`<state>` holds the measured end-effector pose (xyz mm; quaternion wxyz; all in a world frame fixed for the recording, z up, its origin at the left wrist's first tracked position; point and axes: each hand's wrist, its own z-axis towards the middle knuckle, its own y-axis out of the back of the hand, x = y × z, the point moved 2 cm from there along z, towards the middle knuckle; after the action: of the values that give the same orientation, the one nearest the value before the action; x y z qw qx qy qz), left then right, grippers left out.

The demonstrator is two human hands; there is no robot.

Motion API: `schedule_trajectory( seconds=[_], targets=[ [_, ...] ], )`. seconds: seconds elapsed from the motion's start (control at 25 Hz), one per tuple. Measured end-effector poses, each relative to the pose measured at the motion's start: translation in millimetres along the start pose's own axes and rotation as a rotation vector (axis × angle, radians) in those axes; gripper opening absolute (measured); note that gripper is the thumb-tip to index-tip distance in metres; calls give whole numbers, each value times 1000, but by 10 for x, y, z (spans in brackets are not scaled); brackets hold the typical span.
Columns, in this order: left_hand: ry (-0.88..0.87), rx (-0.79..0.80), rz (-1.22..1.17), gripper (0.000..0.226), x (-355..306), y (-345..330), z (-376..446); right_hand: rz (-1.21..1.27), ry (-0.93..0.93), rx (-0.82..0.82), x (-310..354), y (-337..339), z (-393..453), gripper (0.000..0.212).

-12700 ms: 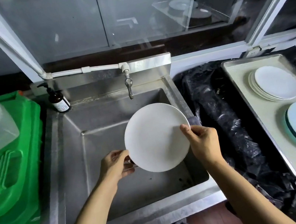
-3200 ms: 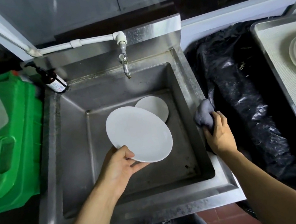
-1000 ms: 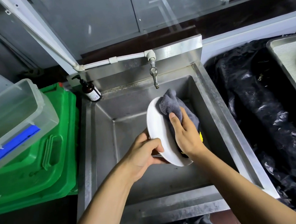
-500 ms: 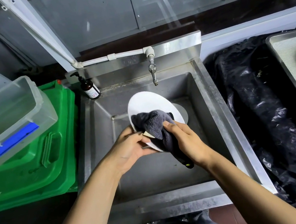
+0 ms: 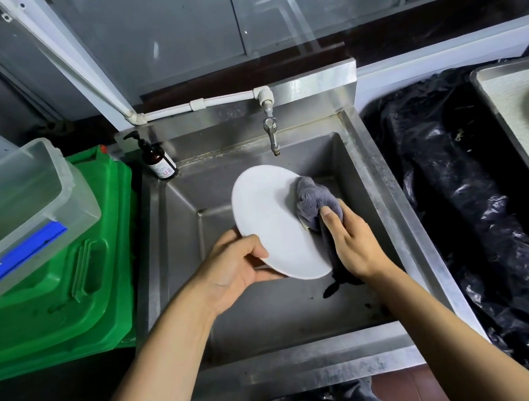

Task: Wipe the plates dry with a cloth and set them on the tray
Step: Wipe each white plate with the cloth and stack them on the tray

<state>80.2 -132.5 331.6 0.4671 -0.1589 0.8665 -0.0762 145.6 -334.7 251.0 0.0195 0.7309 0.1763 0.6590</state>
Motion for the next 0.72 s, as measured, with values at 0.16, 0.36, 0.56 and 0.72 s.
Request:
schedule_trajectory(
  seconds=[0.16,0.36,0.56,0.72],
  targets=[
    [-14,59,54,35,52,-89,-25,-41,51,21,187,-63,230,54],
    [-44,102,90,42,78,-203,-20,42,259,127,487,-440,81,60],
    [-34,86,62,39,99,-133,-26,-69,204,34,378,-323,97,61],
    [-22,92,116,38,145,-197,-33,-90,102,-10,351,-324,29,64]
  ],
)
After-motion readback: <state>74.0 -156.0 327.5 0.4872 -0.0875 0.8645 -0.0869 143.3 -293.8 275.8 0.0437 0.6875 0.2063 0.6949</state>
